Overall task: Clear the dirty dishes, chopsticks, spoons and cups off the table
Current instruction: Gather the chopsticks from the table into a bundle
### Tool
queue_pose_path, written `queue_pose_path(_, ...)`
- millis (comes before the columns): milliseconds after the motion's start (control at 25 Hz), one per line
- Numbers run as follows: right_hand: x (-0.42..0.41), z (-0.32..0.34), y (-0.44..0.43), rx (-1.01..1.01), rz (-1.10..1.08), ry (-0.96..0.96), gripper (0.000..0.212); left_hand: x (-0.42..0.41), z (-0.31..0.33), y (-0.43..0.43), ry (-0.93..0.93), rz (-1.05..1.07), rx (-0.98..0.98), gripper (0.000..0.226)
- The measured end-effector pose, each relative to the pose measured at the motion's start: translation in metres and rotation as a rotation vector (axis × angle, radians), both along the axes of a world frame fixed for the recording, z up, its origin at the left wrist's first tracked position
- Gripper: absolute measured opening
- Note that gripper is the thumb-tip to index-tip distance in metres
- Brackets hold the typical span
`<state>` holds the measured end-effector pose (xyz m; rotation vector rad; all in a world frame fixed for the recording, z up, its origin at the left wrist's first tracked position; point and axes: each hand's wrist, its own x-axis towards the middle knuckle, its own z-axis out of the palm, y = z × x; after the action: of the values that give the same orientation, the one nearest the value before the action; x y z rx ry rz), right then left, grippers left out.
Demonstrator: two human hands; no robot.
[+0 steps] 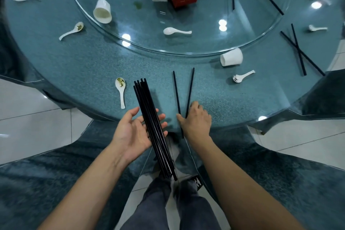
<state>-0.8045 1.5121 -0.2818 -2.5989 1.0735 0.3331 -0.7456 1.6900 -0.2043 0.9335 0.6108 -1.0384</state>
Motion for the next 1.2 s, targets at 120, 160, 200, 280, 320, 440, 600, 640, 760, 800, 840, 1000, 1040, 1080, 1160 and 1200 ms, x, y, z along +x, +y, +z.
queue_pose_path(120, 0.006, -0.008, 0.002, 0.011, -0.071, 0.066, 0.046, 0.001, -0.002, 0.004, 0.005, 0.026, -0.018, 0.064)
queue_pose_path(160, 0.007, -0.01, 0.002, 0.029, -0.093, 0.073, 0.041, 0.002, -0.002, 0.004, 0.005, 0.036, -0.029, 0.065)
queue_pose_path(200, 0.008, -0.01, 0.001, 0.056, -0.118, 0.074, 0.038, 0.003, -0.003, 0.005, 0.005, 0.048, -0.039, 0.067)
queue_pose_path(280, 0.007, -0.01, 0.002, 0.109, -0.158, 0.068, 0.033, 0.003, -0.004, 0.005, 0.005, 0.06, -0.064, 0.07)
queue_pose_path(320, 0.006, -0.01, 0.002, 0.122, -0.165, 0.076, 0.032, 0.003, -0.004, 0.005, 0.004, 0.062, -0.076, 0.071)
queue_pose_path(440, 0.004, -0.01, 0.005, 0.109, -0.146, 0.085, 0.026, 0.004, -0.003, 0.002, -0.003, 0.068, -0.109, 0.076)
queue_pose_path(600, -0.003, 0.005, 0.004, 0.228, -0.154, -0.052, 0.022, 0.007, -0.002, -0.004, -0.006, 0.075, -0.126, 0.077)
queue_pose_path(640, -0.006, 0.015, 0.002, 0.279, -0.17, -0.126, 0.021, 0.007, -0.001, -0.007, -0.006, 0.075, -0.123, 0.076)
queue_pose_path(760, -0.018, 0.055, 0.0, 0.44, -0.194, -0.318, 0.015, 0.008, 0.001, -0.016, -0.011, 0.064, -0.112, 0.076)
queue_pose_path(800, -0.023, 0.069, 0.001, 0.477, -0.177, -0.347, 0.012, 0.008, 0.003, -0.02, -0.013, 0.056, -0.109, 0.076)
queue_pose_path(840, -0.028, 0.081, 0.004, 0.5, -0.152, -0.36, 0.01, 0.008, 0.004, -0.025, -0.015, 0.048, -0.11, 0.076)
queue_pose_path(1000, -0.044, 0.102, 0.013, 0.497, -0.094, -0.334, 0.009, 0.008, 0.011, -0.045, -0.009, 0.027, -0.137, 0.068)
queue_pose_path(1040, -0.048, 0.103, 0.013, 0.482, -0.096, -0.325, 0.01, 0.008, 0.013, -0.051, -0.011, 0.02, -0.136, 0.065)
queue_pose_path(1080, -0.051, 0.104, 0.012, 0.469, -0.096, -0.318, 0.01, 0.007, 0.014, -0.055, -0.014, 0.015, -0.138, 0.063)
queue_pose_path(1160, -0.056, 0.108, 0.008, 0.449, -0.086, -0.317, 0.01, 0.006, 0.016, -0.064, -0.022, -0.003, -0.145, 0.061)
queue_pose_path(1200, -0.058, 0.11, 0.006, 0.443, -0.078, -0.317, 0.011, 0.006, 0.016, -0.067, -0.023, -0.013, -0.15, 0.06)
